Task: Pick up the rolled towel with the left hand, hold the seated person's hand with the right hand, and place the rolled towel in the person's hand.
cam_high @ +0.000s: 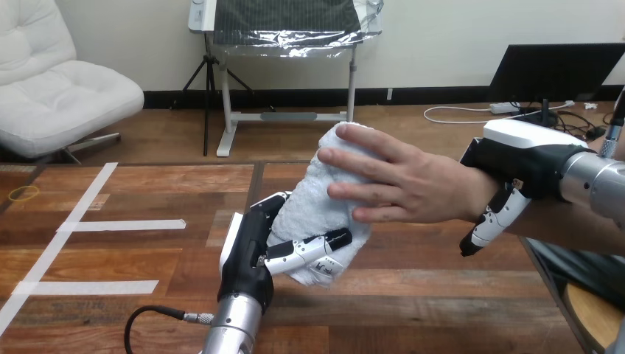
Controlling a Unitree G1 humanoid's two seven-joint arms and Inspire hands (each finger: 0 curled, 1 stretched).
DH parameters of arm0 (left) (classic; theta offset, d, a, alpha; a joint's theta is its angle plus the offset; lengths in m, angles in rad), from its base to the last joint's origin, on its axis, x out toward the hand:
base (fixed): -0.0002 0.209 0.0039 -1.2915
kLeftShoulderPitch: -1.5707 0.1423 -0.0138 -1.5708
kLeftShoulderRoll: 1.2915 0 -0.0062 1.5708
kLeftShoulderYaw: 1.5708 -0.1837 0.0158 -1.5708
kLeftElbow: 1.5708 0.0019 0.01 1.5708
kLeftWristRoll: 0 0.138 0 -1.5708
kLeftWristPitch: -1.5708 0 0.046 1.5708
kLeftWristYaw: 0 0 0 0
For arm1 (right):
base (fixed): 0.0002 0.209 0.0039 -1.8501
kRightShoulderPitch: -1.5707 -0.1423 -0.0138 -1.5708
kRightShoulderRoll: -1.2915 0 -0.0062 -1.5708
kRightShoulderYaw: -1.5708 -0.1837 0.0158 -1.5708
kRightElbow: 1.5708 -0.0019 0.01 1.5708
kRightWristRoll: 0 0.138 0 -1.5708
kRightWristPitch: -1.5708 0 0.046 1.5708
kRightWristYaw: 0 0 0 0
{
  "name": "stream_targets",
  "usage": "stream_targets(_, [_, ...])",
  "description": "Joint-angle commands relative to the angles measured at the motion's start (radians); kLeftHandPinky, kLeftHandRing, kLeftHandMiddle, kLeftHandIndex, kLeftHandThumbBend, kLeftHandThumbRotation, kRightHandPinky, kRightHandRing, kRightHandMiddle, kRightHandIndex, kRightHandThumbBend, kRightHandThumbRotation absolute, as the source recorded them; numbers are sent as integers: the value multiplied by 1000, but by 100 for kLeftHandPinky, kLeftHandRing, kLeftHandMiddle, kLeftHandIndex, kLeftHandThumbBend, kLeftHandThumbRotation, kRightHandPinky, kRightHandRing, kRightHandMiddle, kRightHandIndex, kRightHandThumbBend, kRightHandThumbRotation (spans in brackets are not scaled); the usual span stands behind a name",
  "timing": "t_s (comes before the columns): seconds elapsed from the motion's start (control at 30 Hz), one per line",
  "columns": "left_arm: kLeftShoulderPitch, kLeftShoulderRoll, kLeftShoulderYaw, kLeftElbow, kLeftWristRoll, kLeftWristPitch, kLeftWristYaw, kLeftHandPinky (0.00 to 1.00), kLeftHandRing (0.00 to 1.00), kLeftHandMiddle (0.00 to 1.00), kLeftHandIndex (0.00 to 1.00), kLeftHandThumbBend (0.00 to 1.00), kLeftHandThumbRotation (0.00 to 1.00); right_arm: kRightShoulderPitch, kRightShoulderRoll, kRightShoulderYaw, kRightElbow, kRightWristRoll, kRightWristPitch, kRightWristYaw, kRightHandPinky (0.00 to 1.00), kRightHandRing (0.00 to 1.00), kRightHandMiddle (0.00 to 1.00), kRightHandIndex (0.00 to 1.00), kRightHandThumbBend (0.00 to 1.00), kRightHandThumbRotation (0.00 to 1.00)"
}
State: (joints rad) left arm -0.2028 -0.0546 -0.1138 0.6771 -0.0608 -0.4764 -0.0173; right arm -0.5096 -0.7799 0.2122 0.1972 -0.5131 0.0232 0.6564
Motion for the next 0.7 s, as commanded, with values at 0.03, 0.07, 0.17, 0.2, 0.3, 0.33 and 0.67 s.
stream_targets(0.03, [-117, -222, -48, -6, -3, -71, 21, 30, 36, 41, 43, 64, 0, -111, 34, -16, -29, 1, 19, -31, 18, 24, 30, 31, 87, 10])
stream_targets(0.07, [-119, -224, -51, -6, -2, -72, 25, 30, 36, 41, 43, 64, 0, -111, 35, -16, -28, 2, 17, -33, 18, 24, 30, 31, 87, 10])
stream_targets(0.17, [-126, -230, -59, -6, 0, -69, 36, 30, 36, 41, 42, 65, 0, -109, 36, -16, -29, 2, 16, -37, 19, 24, 31, 31, 88, 10])
stream_targets(0.2, [-127, -230, -62, -7, 0, -68, 38, 30, 36, 41, 42, 65, 0, -109, 36, -16, -30, 2, 16, -37, 19, 24, 30, 31, 88, 10])
stream_targets(0.3, [-132, -234, -71, -9, 0, -60, 46, 30, 36, 41, 43, 66, 0, -108, 37, -15, -29, 2, 15, -40, 18, 24, 30, 32, 88, 10])
stream_targets(0.33, [-135, -236, -74, -9, -1, -56, 49, 30, 36, 42, 43, 66, 0, -107, 38, -15, -28, 1, 15, -42, 18, 24, 30, 32, 88, 10])
stream_targets(0.67, [-147, -244, -92, -6, -13, -52, 52, 29, 35, 42, 43, 67, 0, -103, 42, -18, -32, 6, 14, -48, 18, 24, 30, 32, 88, 10])
